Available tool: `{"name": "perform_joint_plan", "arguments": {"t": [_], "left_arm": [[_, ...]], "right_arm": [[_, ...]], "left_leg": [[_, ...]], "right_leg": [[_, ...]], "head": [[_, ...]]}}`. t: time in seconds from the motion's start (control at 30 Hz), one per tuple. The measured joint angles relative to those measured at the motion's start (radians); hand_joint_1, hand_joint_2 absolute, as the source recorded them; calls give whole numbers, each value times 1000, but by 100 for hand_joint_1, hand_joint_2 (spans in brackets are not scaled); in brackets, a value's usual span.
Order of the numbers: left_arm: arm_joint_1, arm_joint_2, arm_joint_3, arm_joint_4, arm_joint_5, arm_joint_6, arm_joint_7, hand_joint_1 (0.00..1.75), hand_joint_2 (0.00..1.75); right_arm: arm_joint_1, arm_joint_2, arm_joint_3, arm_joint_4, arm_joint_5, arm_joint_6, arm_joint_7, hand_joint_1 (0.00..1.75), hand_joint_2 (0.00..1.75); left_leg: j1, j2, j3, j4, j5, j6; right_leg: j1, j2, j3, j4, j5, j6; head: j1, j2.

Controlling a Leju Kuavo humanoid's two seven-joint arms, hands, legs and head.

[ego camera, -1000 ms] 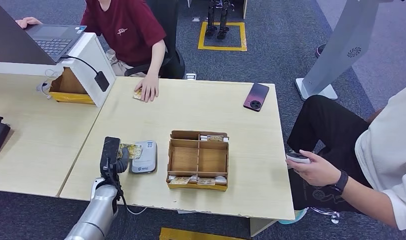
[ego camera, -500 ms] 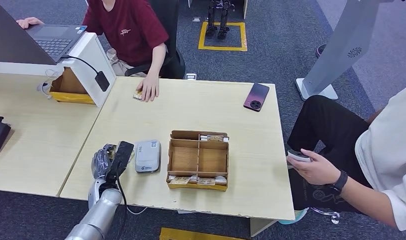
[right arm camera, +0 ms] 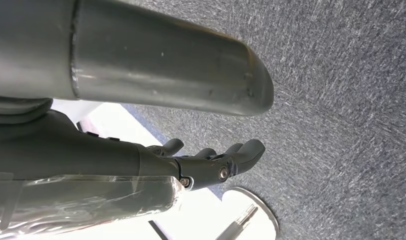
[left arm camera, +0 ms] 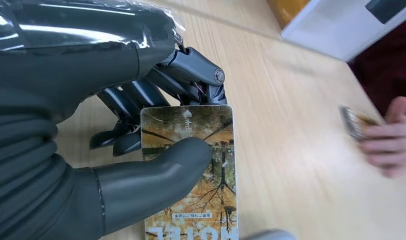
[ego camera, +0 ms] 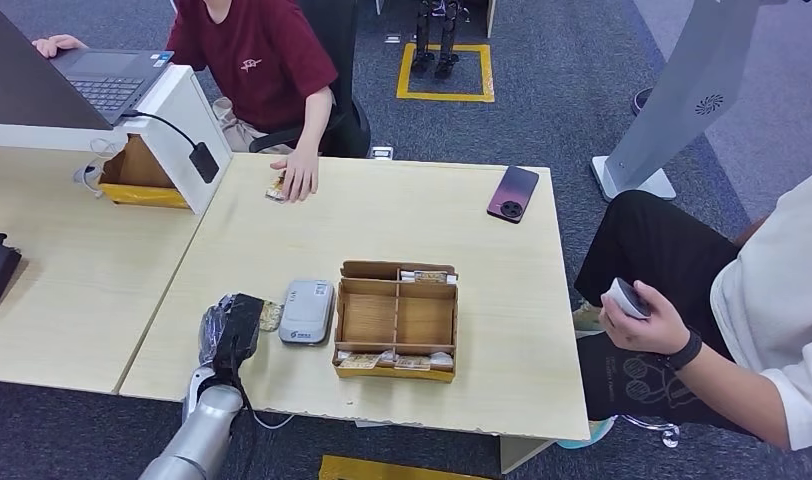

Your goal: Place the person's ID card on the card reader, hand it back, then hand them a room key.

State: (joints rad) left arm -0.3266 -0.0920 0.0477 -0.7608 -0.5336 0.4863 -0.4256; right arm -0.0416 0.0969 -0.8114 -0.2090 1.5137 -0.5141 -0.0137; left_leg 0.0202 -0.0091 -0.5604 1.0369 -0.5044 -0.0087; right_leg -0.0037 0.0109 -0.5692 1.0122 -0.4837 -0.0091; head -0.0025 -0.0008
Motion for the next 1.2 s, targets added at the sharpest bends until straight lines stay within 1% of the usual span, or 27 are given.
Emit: {"name": "perform_joint_plan", "arguments": {"t": [0.03,0.1,0.17,0.23,0.33,0.5,0.63,0.8,0.93,1.0,1.03,1.07,1.13,1.2], "left_arm": [[14,-7,8,-34,81,-56,-39,175,175],[40,-25,24,-116,229,-143,-81,175,175],[59,-40,42,-203,340,-179,-113,175,175],[69,-50,61,-279,381,-158,-166,175,175],[75,-56,82,-371,365,-100,-237,175,175],[81,-59,97,-447,341,-67,-257,175,175],[77,-52,104,-463,278,23,-271,175,175],[43,-18,111,-442,192,165,-272,175,175],[24,5,112,-417,171,194,-272,175,175],[18,9,118,-407,123,199,-272,175,175],[13,8,129,-403,60,202,-272,175,175],[5,5,152,-399,-37,205,-272,175,175],[-18,-7,221,-395,-264,208,-272,175,175],[-47,-20,299,-391,-439,208,-272,175,175]], "right_arm": [[0,0,0,0,0,0,0,0,0],[0,0,0,0,0,-1,0,0,0],[1,0,3,0,0,-1,1,0,0],[1,0,9,0,0,0,2,0,0],[1,0,21,0,0,2,-1,0,0],[-1,0,36,0,0,3,-3,0,0],[-1,0,51,0,0,7,-8,0,0],[-6,-2,78,0,0,11,-13,0,0],[-8,-5,90,0,0,12,-14,0,0],[-8,-6,96,0,0,12,-14,0,0],[-9,-6,100,0,0,12,-14,0,0],[-9,-7,107,0,0,13,-14,0,0],[-10,-8,121,0,0,15,-14,0,0],[-11,-9,136,0,0,15,-14,0,0]], "left_leg": [[0,0,0,0,0,0],[0,0,0,0,0,0],[0,0,-1,0,0,0],[0,0,-1,0,0,0],[0,0,0,0,0,0],[0,-1,-1,0,0,0],[0,-1,0,0,1,0],[0,-1,0,0,1,0],[0,-1,0,0,1,0],[0,-1,0,0,1,0],[0,-1,0,0,1,0],[0,-1,-1,0,1,0],[0,0,-1,0,1,0],[0,0,0,0,1,0]], "right_leg": [[0,0,0,0,0,0],[0,0,0,0,0,0],[0,0,0,0,0,0],[0,0,0,0,0,0],[0,0,0,0,0,0],[0,-1,0,0,0,0],[0,-1,0,0,0,0],[0,-1,0,0,0,0],[0,-1,0,0,0,0],[0,-1,0,0,0,0],[0,-1,0,0,0,0],[0,-1,0,0,0,0],[0,-1,0,0,0,0],[0,0,0,0,0,0]], "head": [[0,0],[0,0],[0,0],[0,0],[0,0],[0,0],[0,0],[0,0],[0,0],[0,0],[0,0],[0,0],[0,0],[0,0]]}}
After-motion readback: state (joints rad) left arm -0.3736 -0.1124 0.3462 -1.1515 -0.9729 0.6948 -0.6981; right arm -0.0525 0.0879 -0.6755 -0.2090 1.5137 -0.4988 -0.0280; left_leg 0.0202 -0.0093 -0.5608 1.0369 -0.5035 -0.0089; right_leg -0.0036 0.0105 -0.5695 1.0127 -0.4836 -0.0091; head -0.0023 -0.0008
